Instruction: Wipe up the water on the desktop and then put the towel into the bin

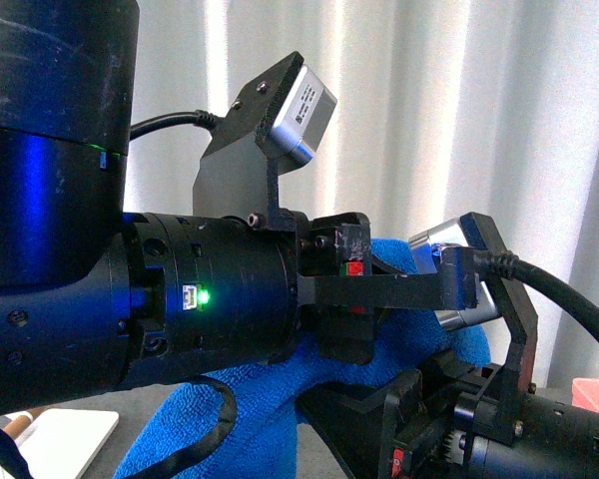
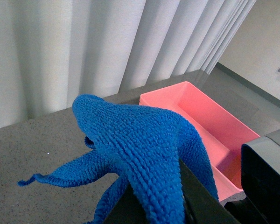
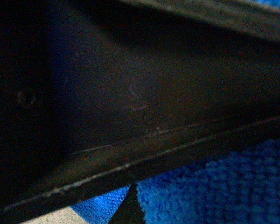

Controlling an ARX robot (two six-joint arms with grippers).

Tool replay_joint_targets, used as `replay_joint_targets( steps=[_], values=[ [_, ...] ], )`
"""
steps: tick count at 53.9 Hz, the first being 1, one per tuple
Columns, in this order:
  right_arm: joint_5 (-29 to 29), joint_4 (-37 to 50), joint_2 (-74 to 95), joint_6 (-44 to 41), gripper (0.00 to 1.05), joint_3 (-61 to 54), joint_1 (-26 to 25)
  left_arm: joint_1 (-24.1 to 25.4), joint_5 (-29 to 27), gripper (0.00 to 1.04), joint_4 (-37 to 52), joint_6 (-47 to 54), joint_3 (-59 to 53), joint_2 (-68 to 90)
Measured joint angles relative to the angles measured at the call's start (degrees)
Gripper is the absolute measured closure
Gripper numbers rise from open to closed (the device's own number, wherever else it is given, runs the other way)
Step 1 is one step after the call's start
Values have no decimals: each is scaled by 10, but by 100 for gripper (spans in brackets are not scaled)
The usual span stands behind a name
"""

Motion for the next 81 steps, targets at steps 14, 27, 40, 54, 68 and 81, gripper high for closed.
replay_joint_targets(
  steps=[14,27,40,54,68,81],
  values=[
    [3,-2,7,-11,100,-2,0,0,0,62,0,0,0,0],
    [5,-3,7,-15,100,-3,-3,2,-13,31,0,-1,0,0],
    [11,-3,9,-16,100,-5,-8,6,-17,7,-1,0,0,0],
    [18,-7,15,-11,100,-10,-9,-12,-129,15,43,28,-14,-2],
    [11,-7,18,-21,100,-14,-11,33,-433,53,120,94,-167,-111],
    [6,-8,17,-23,100,-16,-13,111,-364,94,127,100,-290,-218]
  ],
)
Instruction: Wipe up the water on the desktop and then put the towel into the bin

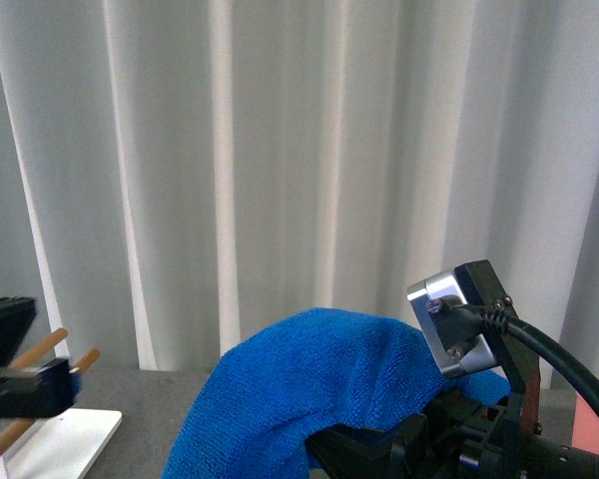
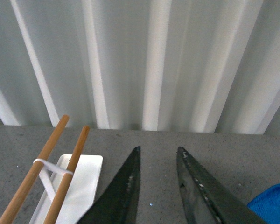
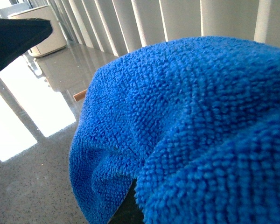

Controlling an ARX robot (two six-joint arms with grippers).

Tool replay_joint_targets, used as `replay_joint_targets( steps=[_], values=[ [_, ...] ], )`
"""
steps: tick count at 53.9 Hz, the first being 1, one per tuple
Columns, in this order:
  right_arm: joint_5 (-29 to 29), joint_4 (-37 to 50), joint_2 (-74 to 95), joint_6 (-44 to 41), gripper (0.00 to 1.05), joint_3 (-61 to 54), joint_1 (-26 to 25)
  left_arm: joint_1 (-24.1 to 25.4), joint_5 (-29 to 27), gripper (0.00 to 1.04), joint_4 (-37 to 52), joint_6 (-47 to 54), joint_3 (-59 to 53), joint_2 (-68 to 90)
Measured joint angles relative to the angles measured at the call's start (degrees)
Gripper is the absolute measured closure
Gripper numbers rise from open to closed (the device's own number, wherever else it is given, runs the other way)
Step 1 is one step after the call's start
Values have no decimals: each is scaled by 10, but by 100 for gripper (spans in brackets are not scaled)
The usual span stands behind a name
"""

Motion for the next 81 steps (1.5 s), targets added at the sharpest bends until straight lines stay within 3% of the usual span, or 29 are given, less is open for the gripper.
replay_joint_targets(
  steps=[2,13,31,34,38,81],
  values=[
    [0,-1,-1,0,100,-2,-3,10,12,101,0,1,-14,-18],
    [-5,-10,-14,-5,100,-11,-20,78,76,101,-39,5,-92,-131],
    [-9,-33,-35,-19,100,-14,-35,133,130,101,-104,5,-150,-259],
    [-9,-34,-35,-21,100,-15,-35,167,178,101,-109,5,-161,-277],
    [-9,-34,-35,-22,100,-17,-36,188,183,101,-142,5,-161,-314],
    [-24,-64,-57,-60,100,-36,-67,190,185,101,-341,5,-162,-524]
  ],
)
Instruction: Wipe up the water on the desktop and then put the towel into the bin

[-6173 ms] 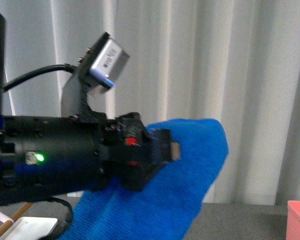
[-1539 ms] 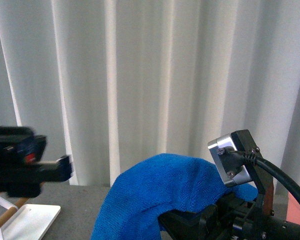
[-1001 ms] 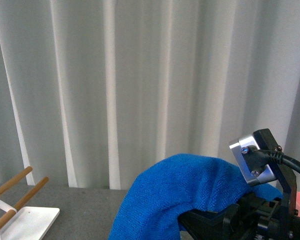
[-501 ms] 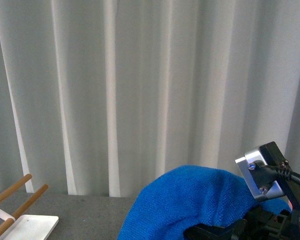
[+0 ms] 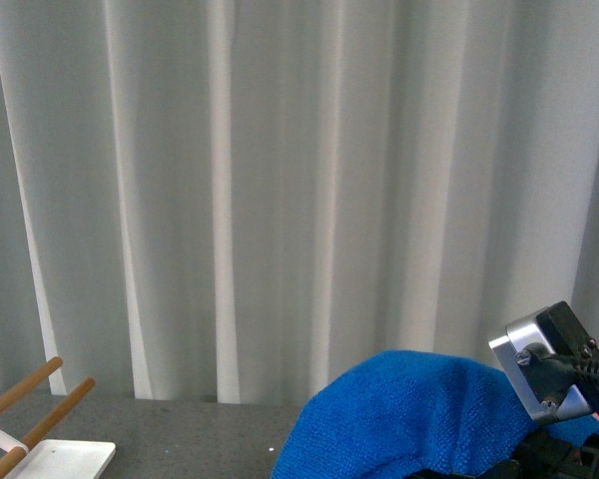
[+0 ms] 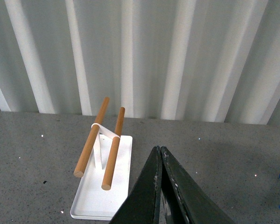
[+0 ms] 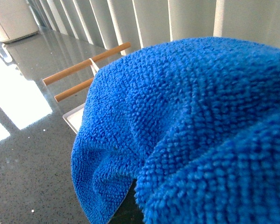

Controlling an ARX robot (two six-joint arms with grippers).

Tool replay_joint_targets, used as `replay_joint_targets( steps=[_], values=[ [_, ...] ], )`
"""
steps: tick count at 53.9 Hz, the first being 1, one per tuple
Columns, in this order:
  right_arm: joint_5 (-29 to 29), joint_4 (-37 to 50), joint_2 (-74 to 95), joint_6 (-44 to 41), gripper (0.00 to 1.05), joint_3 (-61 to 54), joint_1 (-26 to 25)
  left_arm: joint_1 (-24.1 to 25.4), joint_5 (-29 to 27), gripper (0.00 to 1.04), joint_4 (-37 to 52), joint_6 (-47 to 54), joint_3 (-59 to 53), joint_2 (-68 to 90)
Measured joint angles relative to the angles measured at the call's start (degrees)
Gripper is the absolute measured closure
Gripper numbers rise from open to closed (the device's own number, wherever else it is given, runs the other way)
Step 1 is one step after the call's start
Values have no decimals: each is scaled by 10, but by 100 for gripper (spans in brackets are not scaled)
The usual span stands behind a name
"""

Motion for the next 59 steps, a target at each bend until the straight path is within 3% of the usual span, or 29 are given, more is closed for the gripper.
replay_joint_targets(
  steps=[17,24,37,44,52,59],
  values=[
    [1,0,0,0,100,0,7,0,0,101,-44,0,0,-44],
    [1,0,0,0,100,0,7,0,1,101,-143,0,0,-127],
    [14,-8,0,2,100,3,5,0,1,101,-149,0,0,-145],
    [84,-87,32,-22,100,38,4,0,1,81,-149,0,0,-145],
    [222,-271,141,-94,100,118,-12,0,1,54,-149,0,0,-145],
    [269,-369,214,-130,100,165,-23,0,1,35,-149,0,0,-145]
  ],
)
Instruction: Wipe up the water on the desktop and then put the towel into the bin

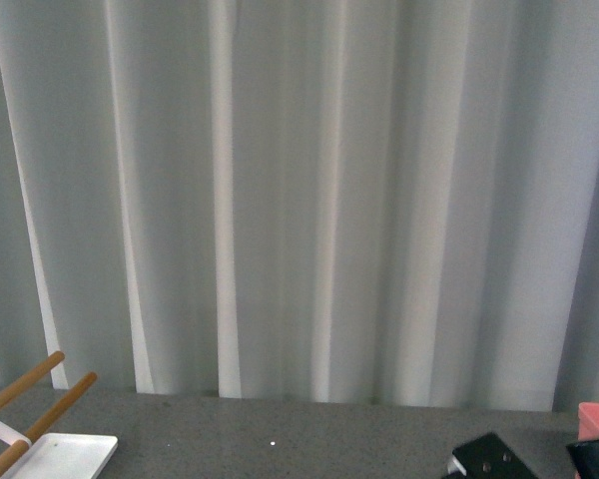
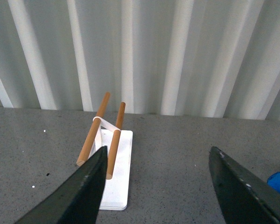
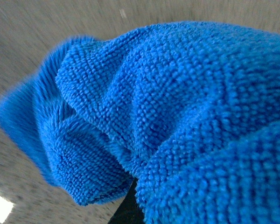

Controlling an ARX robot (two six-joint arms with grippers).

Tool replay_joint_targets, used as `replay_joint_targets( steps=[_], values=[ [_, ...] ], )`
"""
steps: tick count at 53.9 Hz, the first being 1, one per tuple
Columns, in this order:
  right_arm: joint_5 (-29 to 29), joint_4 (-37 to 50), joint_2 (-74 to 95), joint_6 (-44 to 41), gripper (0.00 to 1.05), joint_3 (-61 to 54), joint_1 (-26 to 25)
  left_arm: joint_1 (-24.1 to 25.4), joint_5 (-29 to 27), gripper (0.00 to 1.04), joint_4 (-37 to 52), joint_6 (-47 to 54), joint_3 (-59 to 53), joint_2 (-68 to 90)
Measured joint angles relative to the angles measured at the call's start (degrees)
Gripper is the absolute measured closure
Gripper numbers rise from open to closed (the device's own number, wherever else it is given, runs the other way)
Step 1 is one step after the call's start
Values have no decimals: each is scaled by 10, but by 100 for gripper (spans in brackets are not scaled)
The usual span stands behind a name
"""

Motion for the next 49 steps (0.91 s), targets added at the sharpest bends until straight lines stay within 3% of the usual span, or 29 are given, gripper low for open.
replay_joint_targets(
  steps=[9,15,24,38,49],
  values=[
    [49,-92,29,-22,100,78,-1,0,0,6,0,0,0,0],
    [97,-137,54,-33,100,138,4,0,0,7,0,1,0,0],
    [116,-170,76,-35,100,200,28,0,0,7,0,1,0,0],
    [77,-200,102,-18,100,280,126,0,0,7,0,1,0,0],
    [46,-194,105,15,100,276,171,0,0,7,0,1,0,0]
  ],
)
